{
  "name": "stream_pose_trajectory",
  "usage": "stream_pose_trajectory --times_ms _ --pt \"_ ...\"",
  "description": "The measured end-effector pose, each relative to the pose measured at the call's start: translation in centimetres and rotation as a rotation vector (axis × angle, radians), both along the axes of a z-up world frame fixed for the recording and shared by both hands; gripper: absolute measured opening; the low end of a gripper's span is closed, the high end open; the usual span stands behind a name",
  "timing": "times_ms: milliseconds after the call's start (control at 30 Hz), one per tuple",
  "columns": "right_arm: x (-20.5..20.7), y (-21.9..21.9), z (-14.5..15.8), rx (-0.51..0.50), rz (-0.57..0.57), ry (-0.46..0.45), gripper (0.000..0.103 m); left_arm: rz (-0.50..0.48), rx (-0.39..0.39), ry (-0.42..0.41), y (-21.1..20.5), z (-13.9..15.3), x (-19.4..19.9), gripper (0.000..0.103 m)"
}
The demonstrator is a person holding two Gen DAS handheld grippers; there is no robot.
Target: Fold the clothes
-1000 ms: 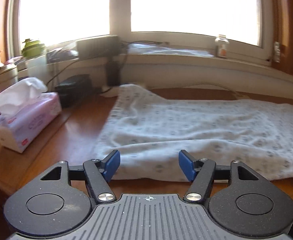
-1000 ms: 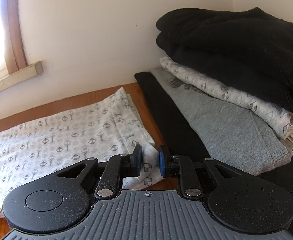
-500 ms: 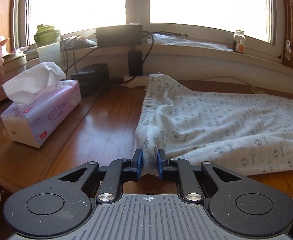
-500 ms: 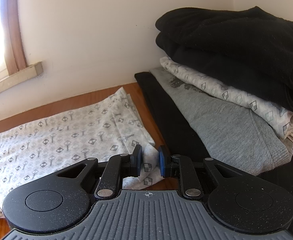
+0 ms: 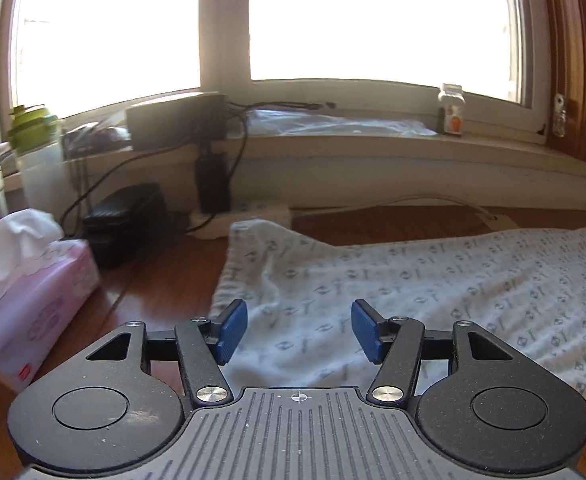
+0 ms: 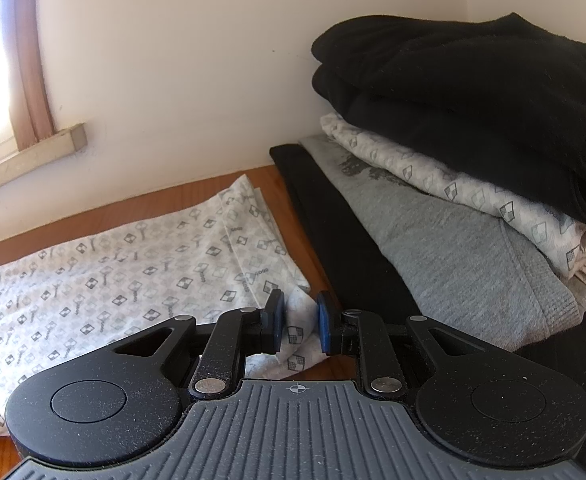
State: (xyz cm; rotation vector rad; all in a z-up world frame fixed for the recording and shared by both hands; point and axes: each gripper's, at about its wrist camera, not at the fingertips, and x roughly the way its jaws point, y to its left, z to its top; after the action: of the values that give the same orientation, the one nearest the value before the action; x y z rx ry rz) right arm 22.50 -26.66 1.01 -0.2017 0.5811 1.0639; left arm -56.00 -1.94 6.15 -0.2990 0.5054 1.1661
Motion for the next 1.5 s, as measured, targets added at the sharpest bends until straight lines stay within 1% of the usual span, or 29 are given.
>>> stream_pose_trajectory --times_ms 33,67,133,200,267,300,367,400,433,467,500,567,667,700,733,767,833,867,900,933,967,1000,1033,1067,1133,1200,1367,1500 --pt "0.0 0.0 0.0 0.001 0.000 0.001 0.020 -0.006 -0.029 0.008 1.3 -0.4 0.4 0.047" --pt "0.0 0.0 0.0 0.001 0.001 0.002 0.020 -0.005 -0.050 0.026 2.4 -0.8 0.7 0.039" --pt "0.0 0.0 0.0 0.000 0.002 -0.001 0.020 0.027 -0.070 0.075 4.2 -1.6 0.5 0.035" --pt "-0.2 0.0 0.0 -0.003 0.003 -0.009 0.020 0.081 -0.080 0.103 5.4 -2.0 -0.6 0.026" --pt "-0.3 0.1 0.0 -0.007 0.004 -0.019 0.020 0.129 -0.083 0.120 6.4 -2.3 -1.6 0.026" --pt "-0.4 0.1 0.0 -0.009 0.004 -0.025 0.020 0.146 -0.075 0.114 6.8 -2.1 -2.2 0.028" --pt "-0.4 0.1 0.1 -0.011 0.006 -0.031 0.020 0.182 -0.061 0.098 7.3 -1.6 -2.8 0.029" --pt "-0.4 0.1 0.1 -0.011 0.006 -0.030 0.020 0.176 -0.050 0.082 7.5 -1.1 -2.8 0.035" --pt "-0.4 0.1 0.1 -0.009 0.006 -0.027 0.020 0.158 -0.036 0.069 7.8 -0.7 -2.6 0.046" --pt "-0.4 0.1 0.1 -0.007 0.007 -0.023 0.020 0.137 -0.022 0.058 8.1 -0.3 -2.2 0.053" --pt "-0.3 0.1 0.1 -0.005 0.007 -0.019 0.020 0.121 -0.010 0.057 8.6 0.1 -1.6 0.062" --pt "-0.3 0.1 0.0 -0.002 0.007 -0.011 0.020 0.098 0.001 0.075 9.9 0.3 -0.2 0.062" --pt "-0.1 0.1 0.0 -0.002 0.009 -0.012 0.020 0.083 -0.021 0.110 12.2 -0.1 1.0 0.062" --pt "-0.2 0.1 0.0 -0.003 0.009 -0.015 0.020 0.083 -0.037 0.115 12.9 -0.4 1.1 0.058" --pt "-0.2 0.1 0.0 -0.005 0.009 -0.018 0.020 0.081 -0.050 0.103 13.3 -0.6 0.9 0.051" --pt "-0.2 0.1 0.0 -0.006 0.010 -0.020 0.020 0.077 -0.062 0.084 13.7 -0.8 0.6 0.018" --pt "-0.3 0.1 0.0 -0.006 0.010 -0.021 0.020 0.131 -0.059 0.044 14.3 -0.7 -0.1 0.016" --pt "-0.3 0.1 0.0 -0.007 0.011 -0.022 0.020 0.156 -0.058 0.034 14.6 -0.7 -0.3 0.018" --pt "-0.3 0.1 0.0 -0.007 0.011 -0.023 0.020 0.175 -0.059 0.031 14.9 -0.8 -0.4 0.026" --pt "-0.3 0.2 0.0 -0.008 0.012 -0.024 0.020 0.203 -0.062 0.050 15.1 -0.9 -0.3 0.030" --pt "-0.3 0.2 0.0 -0.008 0.012 -0.024 0.020 0.228 -0.058 0.081 15.1 -1.0 -0.1 0.037" --pt "-0.3 0.2 0.0 -0.008 0.013 -0.025 0.020 0.247 -0.047 0.110 14.9 -1.1 0.1 0.049" --pt "-0.3 0.2 0.0 -0.008 0.013 -0.026 0.020 0.250 -0.029 0.118 14.4 -0.9 0.4 0.054" --pt "-0.3 0.2 0.0 -0.009 0.013 -0.027 0.020 0.241 -0.008 0.112 13.7 -0.6 0.6 0.064" --pt "-0.3 0.2 0.0 -0.008 0.014 -0.026 0.020 0.216 0.033 0.102 12.2 -0.1 1.3 0.068" --pt "-0.4 0.2 0.0 -0.006 0.012 -0.023 0.020 0.164 0.058 0.093 10.8 0.5 2.8 0.078" --pt "-0.4 0.1 0.0 -0.005 0.012 -0.025 0.020 -0.036 0.068 0.060 7.3 0.7 8.5 0.078" --pt "-0.3 0.2 0.0 -0.006 0.013 -0.026 0.020 -0.184 0.045 0.053 5.5 0.2 13.8 0.079"
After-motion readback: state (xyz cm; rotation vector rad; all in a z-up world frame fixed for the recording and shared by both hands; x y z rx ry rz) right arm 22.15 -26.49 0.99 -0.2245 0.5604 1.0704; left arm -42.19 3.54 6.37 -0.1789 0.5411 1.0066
